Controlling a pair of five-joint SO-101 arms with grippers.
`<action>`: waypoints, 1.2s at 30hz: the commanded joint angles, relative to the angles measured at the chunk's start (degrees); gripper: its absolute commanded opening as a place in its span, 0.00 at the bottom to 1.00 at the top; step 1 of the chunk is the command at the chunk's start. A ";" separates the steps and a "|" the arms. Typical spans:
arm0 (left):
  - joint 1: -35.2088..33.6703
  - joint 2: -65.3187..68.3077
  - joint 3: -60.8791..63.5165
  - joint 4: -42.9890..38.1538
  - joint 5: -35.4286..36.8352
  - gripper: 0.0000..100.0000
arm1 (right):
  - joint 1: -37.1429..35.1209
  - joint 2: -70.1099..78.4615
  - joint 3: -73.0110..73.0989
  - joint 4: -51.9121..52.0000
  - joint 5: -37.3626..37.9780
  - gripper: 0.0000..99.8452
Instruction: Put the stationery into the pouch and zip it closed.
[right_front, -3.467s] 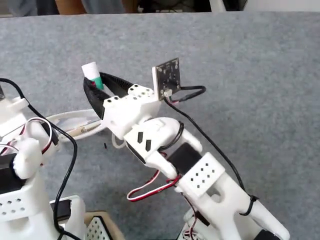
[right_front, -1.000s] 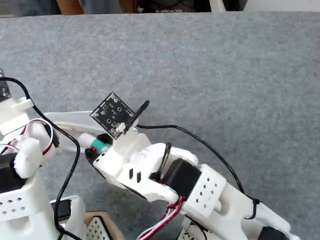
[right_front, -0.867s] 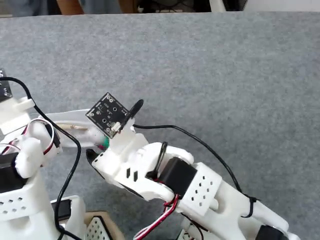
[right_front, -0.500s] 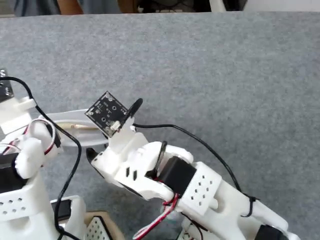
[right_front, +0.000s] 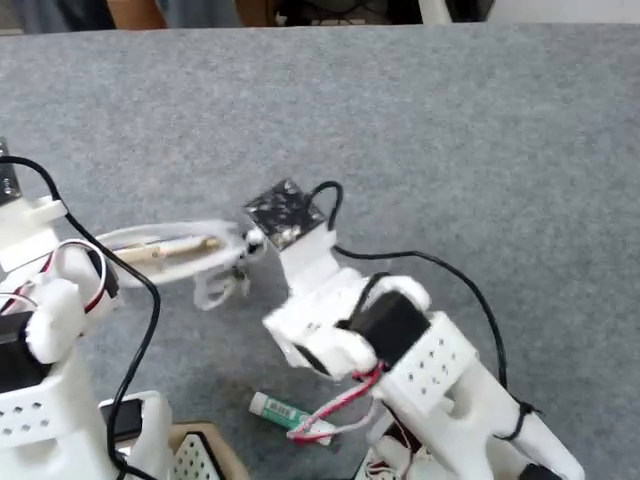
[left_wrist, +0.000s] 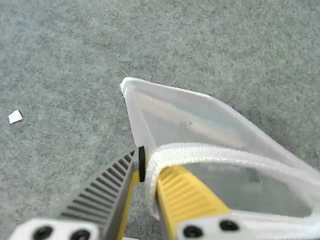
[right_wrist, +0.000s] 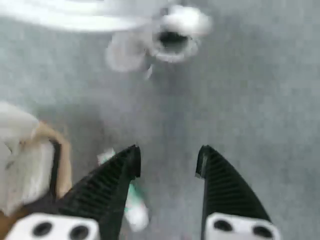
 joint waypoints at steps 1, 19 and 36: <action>-1.89 -0.88 -0.75 -0.18 0.09 0.03 | -2.90 -1.10 -0.31 5.45 -0.53 0.20; -3.74 -0.88 -0.75 -2.46 4.31 0.03 | -14.42 -1.27 -3.38 9.67 -0.62 0.20; -17.54 -0.44 -4.18 -3.52 6.15 0.03 | -16.97 -1.10 16.40 -6.51 -0.44 0.19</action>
